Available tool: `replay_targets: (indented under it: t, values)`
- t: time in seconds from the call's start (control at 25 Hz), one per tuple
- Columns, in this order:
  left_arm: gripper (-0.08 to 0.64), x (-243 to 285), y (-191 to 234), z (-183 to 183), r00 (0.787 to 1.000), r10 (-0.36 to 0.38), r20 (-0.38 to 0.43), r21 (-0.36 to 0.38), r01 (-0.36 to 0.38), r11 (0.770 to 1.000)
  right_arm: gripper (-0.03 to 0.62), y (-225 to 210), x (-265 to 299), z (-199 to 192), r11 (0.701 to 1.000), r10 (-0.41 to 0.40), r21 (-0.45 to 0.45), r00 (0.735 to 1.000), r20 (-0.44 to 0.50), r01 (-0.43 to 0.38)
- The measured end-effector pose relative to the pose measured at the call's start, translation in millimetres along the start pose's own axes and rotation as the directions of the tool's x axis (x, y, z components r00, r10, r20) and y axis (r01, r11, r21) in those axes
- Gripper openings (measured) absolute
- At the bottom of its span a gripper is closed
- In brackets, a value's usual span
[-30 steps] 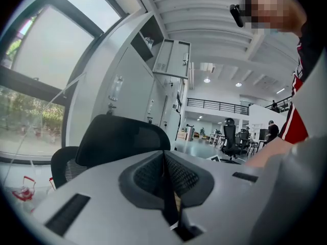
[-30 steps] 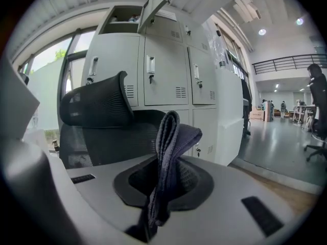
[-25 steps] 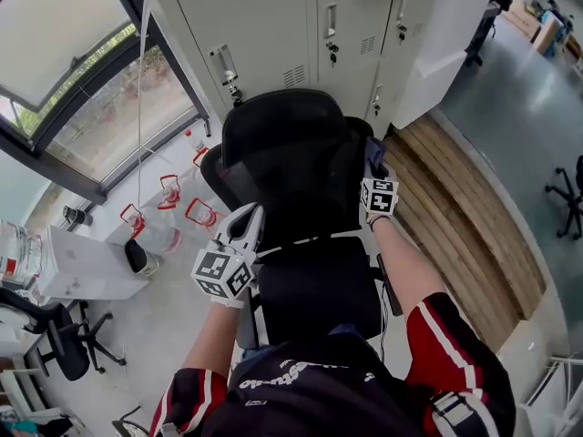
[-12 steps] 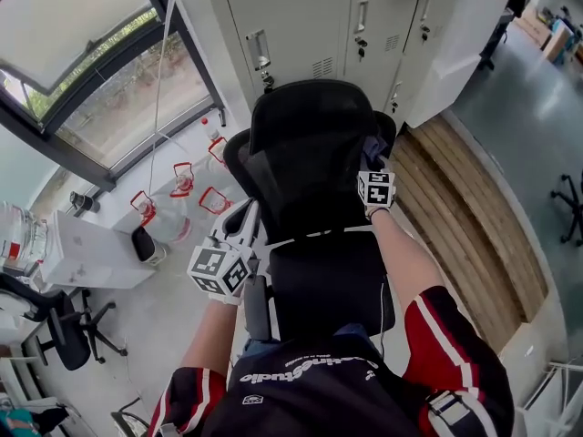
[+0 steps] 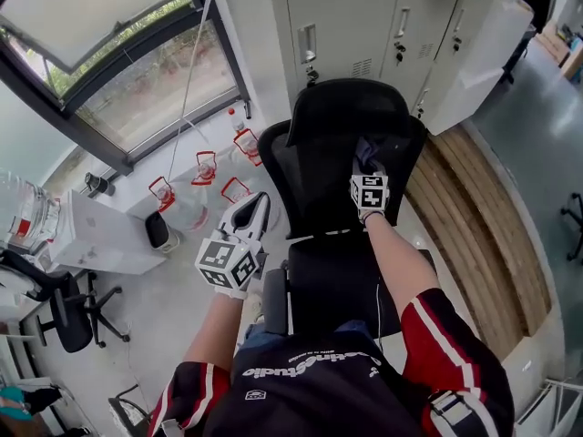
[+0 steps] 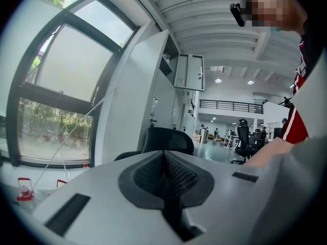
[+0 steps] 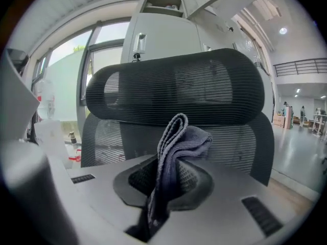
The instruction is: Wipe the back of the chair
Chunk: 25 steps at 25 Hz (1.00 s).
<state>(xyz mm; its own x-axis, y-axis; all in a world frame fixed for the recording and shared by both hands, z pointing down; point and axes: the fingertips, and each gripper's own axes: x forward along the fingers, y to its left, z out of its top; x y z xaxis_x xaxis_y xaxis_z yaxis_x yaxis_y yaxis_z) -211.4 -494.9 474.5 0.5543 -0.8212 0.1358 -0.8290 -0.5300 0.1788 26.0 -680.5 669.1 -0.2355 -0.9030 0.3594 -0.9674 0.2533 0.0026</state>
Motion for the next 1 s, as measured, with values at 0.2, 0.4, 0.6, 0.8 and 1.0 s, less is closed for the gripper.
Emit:
replay_targets:
  t: [0.2, 0.4, 0.6, 0.8, 1.0]
  values:
    - [0.025, -20, 23, 3, 0.999, 0.046, 0.017, -0.008, -0.046, 0.999, 0.058, 62, 14, 7, 0.995, 0.101, 0.007, 0.994, 0.031, -0.102]
    - [0.025, -46, 42, 4, 0.996, 0.091, 0.024, -0.015, -0.091, 0.996, 0.058, 124, 19, 10, 0.981, 0.195, -0.026, 0.980, 0.037, -0.194]
    - [0.025, -71, 61, 3, 0.990, 0.135, 0.030, -0.026, -0.134, 0.991, 0.058, 181, 25, 13, 0.963, 0.264, -0.057, 0.964, 0.026, -0.262]
    - [0.025, -94, 79, 5, 0.984, 0.173, 0.037, -0.030, -0.172, 0.985, 0.058, 234, 33, 19, 0.945, 0.323, -0.070, 0.946, 0.027, -0.320]
    - [0.025, -116, 91, 4, 0.979, 0.199, 0.037, -0.034, -0.197, 0.980, 0.058, 282, 34, 29, 0.920, 0.388, -0.071, 0.921, 0.032, -0.385]
